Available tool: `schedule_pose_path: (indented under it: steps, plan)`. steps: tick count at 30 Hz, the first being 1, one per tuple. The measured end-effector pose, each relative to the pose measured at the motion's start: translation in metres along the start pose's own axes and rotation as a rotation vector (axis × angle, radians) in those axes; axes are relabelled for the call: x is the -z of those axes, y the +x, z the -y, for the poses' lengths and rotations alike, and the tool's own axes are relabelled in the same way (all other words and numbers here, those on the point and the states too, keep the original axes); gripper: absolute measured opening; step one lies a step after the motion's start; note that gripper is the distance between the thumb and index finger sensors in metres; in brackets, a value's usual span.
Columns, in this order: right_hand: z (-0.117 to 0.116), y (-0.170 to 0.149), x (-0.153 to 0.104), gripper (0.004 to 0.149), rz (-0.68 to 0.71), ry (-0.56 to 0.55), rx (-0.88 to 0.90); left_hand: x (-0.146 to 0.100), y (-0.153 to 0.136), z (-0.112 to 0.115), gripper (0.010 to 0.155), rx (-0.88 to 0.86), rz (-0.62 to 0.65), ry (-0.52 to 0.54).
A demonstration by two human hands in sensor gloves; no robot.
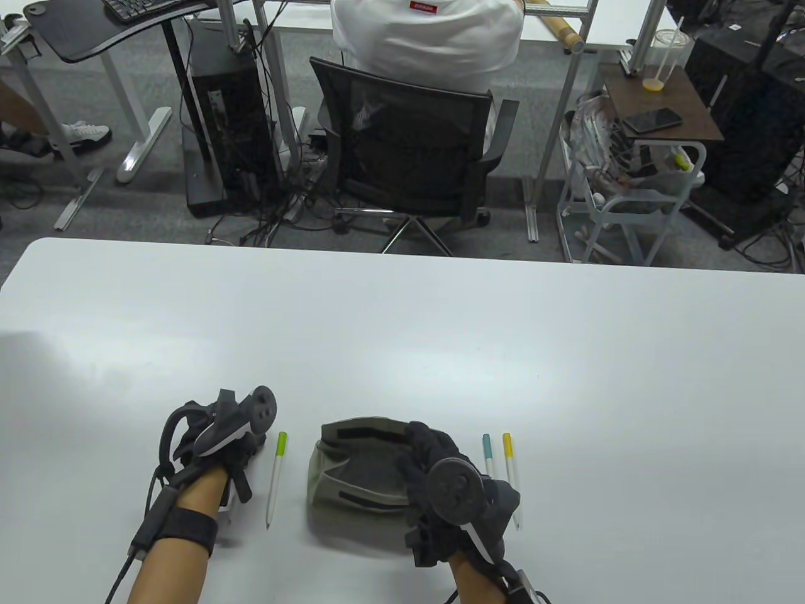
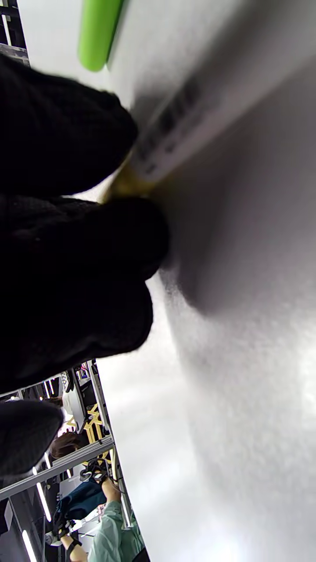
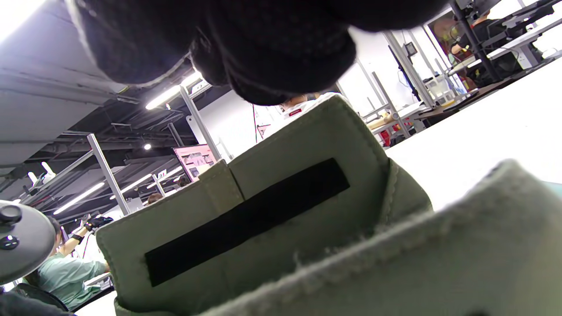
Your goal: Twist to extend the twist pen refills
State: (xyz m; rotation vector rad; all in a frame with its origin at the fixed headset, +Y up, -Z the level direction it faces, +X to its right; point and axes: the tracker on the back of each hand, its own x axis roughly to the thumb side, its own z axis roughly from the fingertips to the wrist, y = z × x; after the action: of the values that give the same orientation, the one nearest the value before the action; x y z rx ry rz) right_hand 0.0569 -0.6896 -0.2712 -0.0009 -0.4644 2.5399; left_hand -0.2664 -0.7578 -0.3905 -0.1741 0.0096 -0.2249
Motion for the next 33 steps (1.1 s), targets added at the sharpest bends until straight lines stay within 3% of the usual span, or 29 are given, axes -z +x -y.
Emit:
schedule_pose_path:
  steps: [10, 17, 23, 30, 33]
  plan:
    - [0.002, 0.001, 0.0, 0.056, 0.002, -0.009, 0.015, -0.006, -0.001, -0.008, 0.062, -0.05, -0.005, -0.019]
    - [0.002, 0.004, -0.002, 0.055, 0.017, -0.012, 0.002, -0.033, 0.0, -0.063, 0.065, -0.113, 0.05, 0.181]
    - [0.002, 0.003, -0.001, 0.055, 0.013, -0.016, 0.0, -0.071, 0.023, -0.098, 0.066, -0.281, 0.182, 0.4]
    - [0.004, 0.002, 0.001, 0.054, 0.004, -0.05, -0.023, -0.085, 0.067, -0.1, 0.067, -0.187, 0.31, 0.472]
    - [-0.004, 0.008, 0.003, 0.052, 0.033, -0.043, -0.066, -0.075, 0.079, -0.089, 0.068, -0.101, 0.296, 0.377]
